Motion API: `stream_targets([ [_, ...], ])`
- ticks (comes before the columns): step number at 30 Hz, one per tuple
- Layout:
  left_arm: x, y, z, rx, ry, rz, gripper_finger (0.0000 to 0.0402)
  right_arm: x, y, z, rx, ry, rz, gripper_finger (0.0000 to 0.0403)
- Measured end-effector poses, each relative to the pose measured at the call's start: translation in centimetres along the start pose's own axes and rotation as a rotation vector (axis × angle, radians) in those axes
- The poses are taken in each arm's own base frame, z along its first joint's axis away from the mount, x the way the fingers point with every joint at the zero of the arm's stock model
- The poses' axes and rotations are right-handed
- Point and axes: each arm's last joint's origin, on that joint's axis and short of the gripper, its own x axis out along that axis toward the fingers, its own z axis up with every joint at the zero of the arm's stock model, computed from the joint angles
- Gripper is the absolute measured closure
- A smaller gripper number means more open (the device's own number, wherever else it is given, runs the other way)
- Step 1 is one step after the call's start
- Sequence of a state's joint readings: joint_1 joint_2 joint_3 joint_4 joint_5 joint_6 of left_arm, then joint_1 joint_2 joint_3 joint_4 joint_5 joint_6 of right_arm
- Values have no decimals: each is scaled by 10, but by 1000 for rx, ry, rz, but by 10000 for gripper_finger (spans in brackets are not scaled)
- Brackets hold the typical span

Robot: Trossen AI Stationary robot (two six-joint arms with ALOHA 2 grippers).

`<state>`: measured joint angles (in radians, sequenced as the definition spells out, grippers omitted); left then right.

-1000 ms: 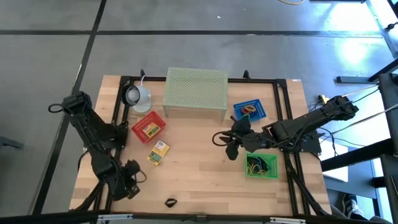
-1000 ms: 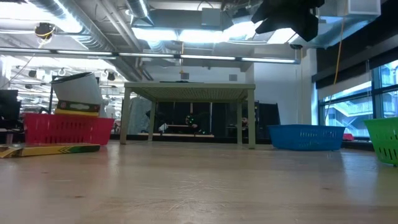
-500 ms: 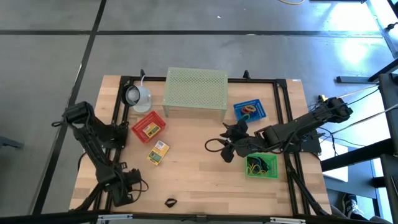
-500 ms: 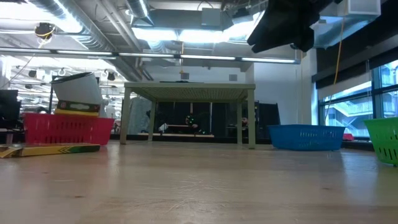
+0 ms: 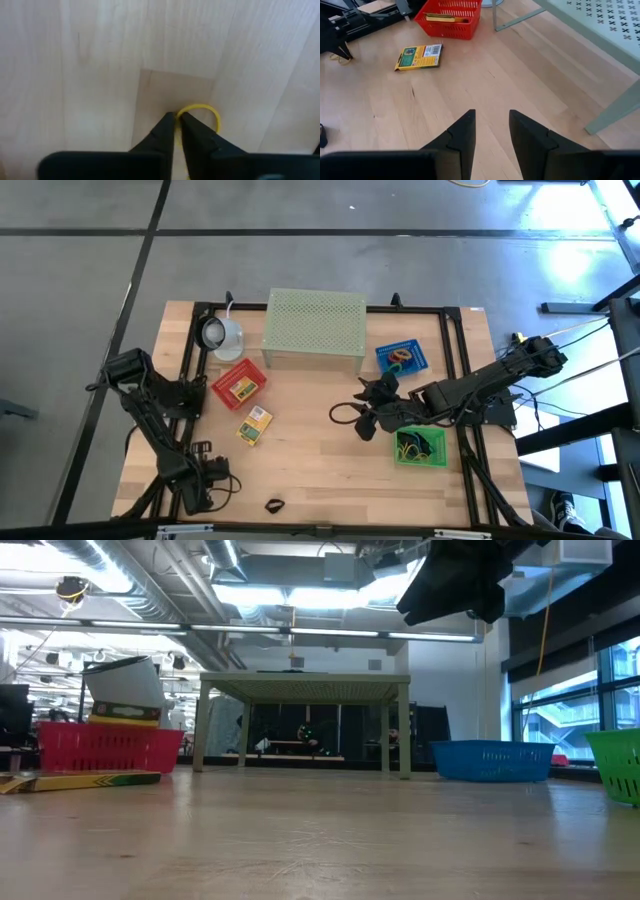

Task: Pick & Place Office Desk Supplies
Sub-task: Put the yellow rubber band into the green bin

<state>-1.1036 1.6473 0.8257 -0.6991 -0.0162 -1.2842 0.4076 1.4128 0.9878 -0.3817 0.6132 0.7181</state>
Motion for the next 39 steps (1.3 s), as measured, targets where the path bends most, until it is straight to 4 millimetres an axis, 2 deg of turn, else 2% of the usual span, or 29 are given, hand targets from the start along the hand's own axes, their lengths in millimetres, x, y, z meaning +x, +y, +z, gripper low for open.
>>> stream_targets([
  [2,0,1,1,1,-10,4,394,0,0,0,0,0,0,284],
  [8,-2,1,7,-28,-15,8,399,0,0,0,0,0,0,284],
  [11,-9,-2,16,-40,-79,36,399,0,0,0,0,0,0,284],
  [18,-42,-24,42,143,-379,57,399,0,0,0,1,0,0,284],
  [22,-68,-34,61,253,-624,151,399,0,0,0,3,0,0,284],
  [26,-93,-38,80,265,-834,277,399,0,0,0,5,-1,1,284],
  [32,-121,-30,110,145,-1054,470,399,0,2,3,28,-23,21,284],
  [39,-128,-6,143,5,-1107,606,399,-6,9,-2,4,-19,53,284],
])
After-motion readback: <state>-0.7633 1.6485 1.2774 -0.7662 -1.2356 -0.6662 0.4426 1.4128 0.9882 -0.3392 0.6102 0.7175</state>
